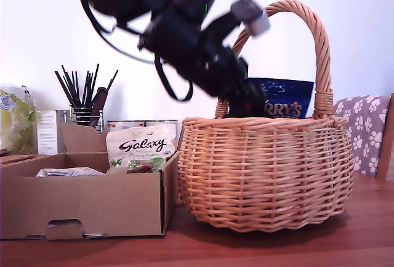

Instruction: Move the bags of Easter eggs from the cardboard box on the left into the woven basket on the right side.

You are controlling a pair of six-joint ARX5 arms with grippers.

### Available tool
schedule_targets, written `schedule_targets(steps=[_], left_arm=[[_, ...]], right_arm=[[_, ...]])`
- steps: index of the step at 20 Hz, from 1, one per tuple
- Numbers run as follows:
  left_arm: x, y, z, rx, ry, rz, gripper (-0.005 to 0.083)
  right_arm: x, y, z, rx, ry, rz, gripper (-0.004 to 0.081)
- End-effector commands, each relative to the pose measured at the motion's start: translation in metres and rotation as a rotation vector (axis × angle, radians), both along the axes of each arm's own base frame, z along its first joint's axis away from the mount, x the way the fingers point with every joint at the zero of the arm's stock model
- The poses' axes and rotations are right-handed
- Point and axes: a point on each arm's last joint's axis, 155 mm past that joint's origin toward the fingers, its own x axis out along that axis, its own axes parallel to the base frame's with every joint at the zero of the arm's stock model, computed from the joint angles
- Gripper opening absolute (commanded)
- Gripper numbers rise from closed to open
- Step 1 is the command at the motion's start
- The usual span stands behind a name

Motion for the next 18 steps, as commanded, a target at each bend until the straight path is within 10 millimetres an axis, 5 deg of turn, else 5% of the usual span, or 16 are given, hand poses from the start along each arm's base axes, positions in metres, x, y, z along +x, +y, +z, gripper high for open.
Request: schedule_targets(steps=[1, 4, 8, 11, 16, 18], left_arm=[[0.002, 0.007, 0.03, -0.044, -0.046, 0.04, 0.0531], [0.017, 0.017, 0.05, -0.095, -0.06, 0.121, 0.0531], [0.016, 0.033, 0.038, -0.025, -0.009, 0.174, 0.0506], [0.0, 0.051, 0.037, 0.052, 0.051, 0.18, 0.0365], [-0.034, 0.094, 0.069, 0.052, 0.175, 0.244, -0.0029], [-0.041, 0.123, 0.07, 0.061, 0.26, 0.304, -0.0022]], right_arm=[[0.0, 0.002, 0.004, 0.01, -0.01, 0.005, -0.0013], [0.0, 0.002, 0.004, 0.011, -0.009, 0.005, -0.0013], [0.0, 0.002, 0.004, 0.011, -0.01, 0.006, -0.0013], [0.0, 0.002, 0.004, 0.011, -0.01, 0.006, -0.0013], [0.0, 0.002, 0.004, 0.011, -0.01, 0.006, -0.0013], [0.0, 0.002, 0.004, 0.011, -0.01, 0.006, -0.0013]])
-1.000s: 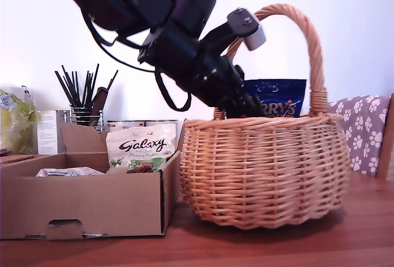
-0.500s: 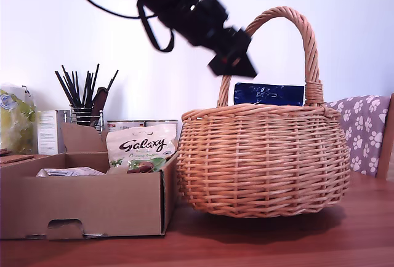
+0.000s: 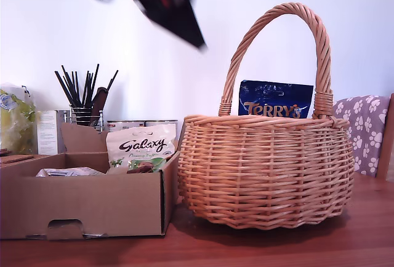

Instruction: Move the bags of Easter eggs from the cardboard box on the left into the woven basket on the right side.

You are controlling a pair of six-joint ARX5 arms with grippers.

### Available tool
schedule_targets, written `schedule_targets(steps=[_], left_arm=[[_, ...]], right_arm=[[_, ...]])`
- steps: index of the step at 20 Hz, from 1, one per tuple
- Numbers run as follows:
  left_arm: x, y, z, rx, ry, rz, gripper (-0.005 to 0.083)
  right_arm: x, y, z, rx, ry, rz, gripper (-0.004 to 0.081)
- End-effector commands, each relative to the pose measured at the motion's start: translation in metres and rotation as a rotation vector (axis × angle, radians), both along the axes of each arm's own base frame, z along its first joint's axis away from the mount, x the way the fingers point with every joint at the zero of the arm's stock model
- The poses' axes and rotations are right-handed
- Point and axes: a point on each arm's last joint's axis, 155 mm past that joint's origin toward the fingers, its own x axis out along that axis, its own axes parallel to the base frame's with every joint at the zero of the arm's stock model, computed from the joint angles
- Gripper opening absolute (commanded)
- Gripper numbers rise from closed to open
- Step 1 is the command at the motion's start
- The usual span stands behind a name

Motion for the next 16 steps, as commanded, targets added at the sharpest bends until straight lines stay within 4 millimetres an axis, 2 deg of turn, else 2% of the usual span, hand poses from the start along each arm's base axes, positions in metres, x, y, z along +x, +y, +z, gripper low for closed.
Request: schedule_targets(steps=[1, 3, 5, 8, 10, 13, 14, 15, 16], left_arm=[[0.001, 0.026, -0.022, 0.026, 0.124, 0.063, -0.0022], [0.001, 0.06, -0.03, 0.009, 0.242, 0.122, -0.0022], [0.004, 0.089, -0.035, -0.045, 0.307, 0.165, -0.0022], [0.004, 0.118, -0.047, -0.096, 0.361, 0.219, -0.0022], [0.005, 0.133, -0.059, -0.087, 0.393, 0.262, -0.0022], [0.006, 0.136, -0.07, -0.074, 0.429, 0.279, -0.0021], [0.007, 0.136, -0.074, -0.076, 0.448, 0.289, 0.0015], [0.007, 0.136, -0.078, -0.08, 0.468, 0.303, 0.0159], [0.009, 0.136, -0.083, -0.079, 0.487, 0.317, 0.0428]], right_arm=[[0.0, 0.002, 0.004, 0.011, -0.01, 0.005, -0.0013], [-0.001, 0.004, 0.005, 0.019, -0.011, 0.018, -0.0013], [-0.006, 0.016, 0.009, 0.054, -0.003, 0.081, -0.0013], [-0.013, 0.034, 0.011, 0.094, 0.022, 0.171, -0.0013], [-0.017, 0.05, 0.001, 0.091, 0.082, 0.238, -0.0013], [-0.016, 0.065, -0.011, 0.063, 0.126, 0.281, -0.0013], [-0.016, 0.068, -0.01, 0.065, 0.123, 0.289, -0.0013], [-0.015, 0.07, -0.009, 0.068, 0.115, 0.295, -0.0013], [-0.014, 0.071, -0.006, 0.071, 0.102, 0.3, -0.0013]])
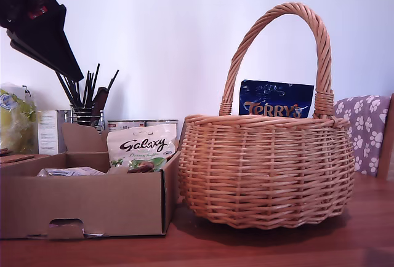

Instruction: Move the bags of Easter eggs from the cardboard box on the left into the woven basket on the right side.

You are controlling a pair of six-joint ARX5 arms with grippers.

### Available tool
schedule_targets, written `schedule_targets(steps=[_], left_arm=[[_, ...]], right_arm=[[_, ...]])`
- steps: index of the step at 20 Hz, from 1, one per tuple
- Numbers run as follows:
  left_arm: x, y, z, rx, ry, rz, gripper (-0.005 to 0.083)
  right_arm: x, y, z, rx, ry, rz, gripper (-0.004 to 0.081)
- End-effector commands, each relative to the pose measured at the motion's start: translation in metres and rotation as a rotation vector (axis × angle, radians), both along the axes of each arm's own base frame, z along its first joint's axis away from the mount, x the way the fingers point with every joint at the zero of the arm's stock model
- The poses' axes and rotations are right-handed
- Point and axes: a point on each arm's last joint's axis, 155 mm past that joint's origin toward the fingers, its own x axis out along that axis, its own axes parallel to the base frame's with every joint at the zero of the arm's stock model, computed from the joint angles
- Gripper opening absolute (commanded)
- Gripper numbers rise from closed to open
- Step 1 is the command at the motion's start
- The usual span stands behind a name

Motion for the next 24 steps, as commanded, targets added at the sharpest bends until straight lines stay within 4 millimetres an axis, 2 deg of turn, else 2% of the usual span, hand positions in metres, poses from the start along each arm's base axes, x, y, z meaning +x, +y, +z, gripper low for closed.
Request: schedule_targets(steps=[1, 2, 3, 7, 13, 18, 24], left_arm=[[0.005, 0.005, -0.026, 0.029, 0.067, 0.043, 0.0705], [0.01, 0.009, -0.034, 0.064, 0.069, 0.062, 0.0784], [0.016, 0.012, -0.043, 0.09, 0.077, 0.096, 0.0753], [0.027, 0.019, -0.076, 0.148, 0.159, 0.253, 0.0755], [0.012, 0.01, -0.113, 0.176, 0.315, 0.368, 0.0758], [0.006, 0.021, -0.139, 0.254, 0.381, 0.48, 0.0758], [-0.001, 0.023, -0.157, 0.287, 0.437, 0.483, 0.0758]], right_arm=[[-0.004, 0.001, 0.015, 0.039, -0.051, 0.016, -0.0013], [-0.004, 0.002, 0.017, 0.044, -0.056, 0.019, -0.0013], [-0.004, 0.002, 0.017, 0.045, -0.058, 0.018, -0.0013], [-0.004, 0.001, 0.016, 0.036, -0.07, 0.028, -0.0013], [-0.004, 0.001, 0.017, 0.036, -0.072, 0.028, -0.0013], [-0.004, 0.002, 0.017, 0.034, -0.076, 0.033, -0.0013], [-0.004, 0.002, 0.017, 0.034, -0.076, 0.033, -0.0013]])
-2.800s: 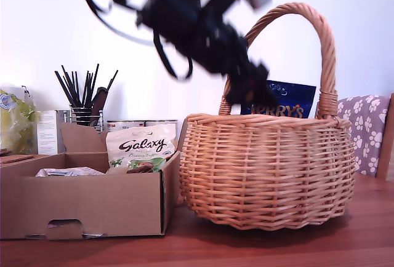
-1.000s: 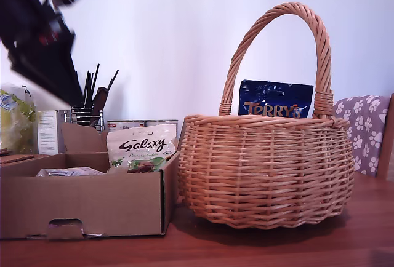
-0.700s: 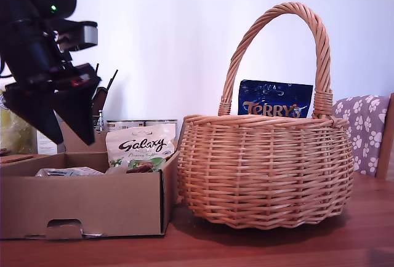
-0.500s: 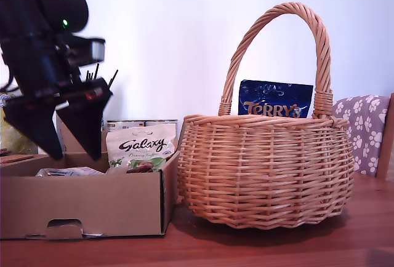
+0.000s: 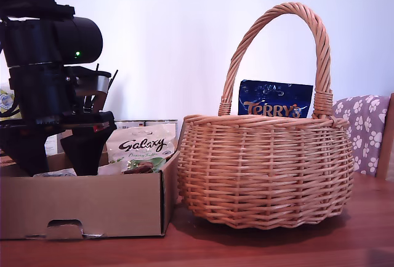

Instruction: Move the bags of Easter eggs from the cardboard box on the left into the woven basket on the right side.

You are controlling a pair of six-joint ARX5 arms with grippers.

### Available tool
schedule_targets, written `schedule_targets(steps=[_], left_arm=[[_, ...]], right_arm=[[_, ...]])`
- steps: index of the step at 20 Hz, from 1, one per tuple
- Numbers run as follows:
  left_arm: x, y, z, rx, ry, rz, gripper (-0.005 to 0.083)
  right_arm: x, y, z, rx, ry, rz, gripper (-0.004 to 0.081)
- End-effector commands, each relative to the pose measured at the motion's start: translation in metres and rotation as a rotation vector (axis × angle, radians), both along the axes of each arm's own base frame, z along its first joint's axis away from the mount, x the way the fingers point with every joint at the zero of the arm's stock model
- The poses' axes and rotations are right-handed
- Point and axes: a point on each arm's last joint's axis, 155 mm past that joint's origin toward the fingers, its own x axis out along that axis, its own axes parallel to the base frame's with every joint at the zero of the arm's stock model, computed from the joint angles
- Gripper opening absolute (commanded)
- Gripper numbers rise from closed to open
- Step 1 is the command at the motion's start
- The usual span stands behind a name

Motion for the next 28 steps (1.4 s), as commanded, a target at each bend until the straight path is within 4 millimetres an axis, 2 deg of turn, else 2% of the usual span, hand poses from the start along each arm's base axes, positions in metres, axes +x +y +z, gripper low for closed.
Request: schedule_targets(steps=[1, 2, 3, 4, 6, 7, 8, 14, 17, 21, 25, 28], left_arm=[[-0.014, 0.006, -0.024, 0.034, 0.083, 0.01, 0.0757], [-0.017, 0.007, -0.028, 0.043, 0.101, 0.002, 0.0751], [-0.021, 0.009, -0.032, 0.053, 0.122, 0.002, 0.0709], [-0.023, 0.01, -0.035, 0.059, 0.135, 0.001, 0.0632], [-0.022, 0.009, -0.036, 0.056, 0.134, 0.001, 0.0388], [-0.02, 0.008, -0.035, 0.052, 0.127, 0.001, 0.0293], [-0.018, 0.007, -0.035, 0.048, 0.12, 0.001, 0.0251], [-0.011, 0.004, -0.019, 0.045, 0.112, -0.007, 0.025], [-0.006, 0.0, 0.001, 0.03, 0.088, -0.035, 0.025], [-0.003, -0.018, 0.041, -0.082, 0.009, -0.082, 0.025], [-0.006, -0.039, 0.088, -0.23, -0.072, -0.126, 0.025], [-0.009, -0.054, 0.124, -0.336, -0.145, -0.167, 0.025]], right_arm=[[-0.002, 0.002, 0.003, 0.006, -0.01, 0.014, -0.0013], [-0.002, 0.002, 0.003, 0.006, -0.01, 0.014, -0.0013], [-0.002, 0.002, 0.003, 0.006, -0.01, 0.014, -0.0013], [-0.002, 0.001, 0.003, 0.007, -0.011, 0.014, -0.0013], [-0.002, 0.001, 0.003, 0.007, -0.011, 0.014, -0.0013], [-0.002, 0.001, 0.003, 0.007, -0.011, 0.014, -0.0013], [-0.002, 0.001, 0.003, 0.006, -0.011, 0.014, -0.0013], [-0.002, 0.001, 0.003, 0.006, -0.011, 0.013, -0.0013], [-0.001, 0.001, 0.003, 0.005, -0.014, 0.008, -0.0013], [0.008, -0.006, 0.004, -0.012, -0.043, -0.046, -0.0013], [0.026, -0.026, 0.007, -0.05, -0.095, -0.171, -0.0013], [0.032, -0.038, 0.011, -0.054, -0.118, -0.226, -0.0013]])
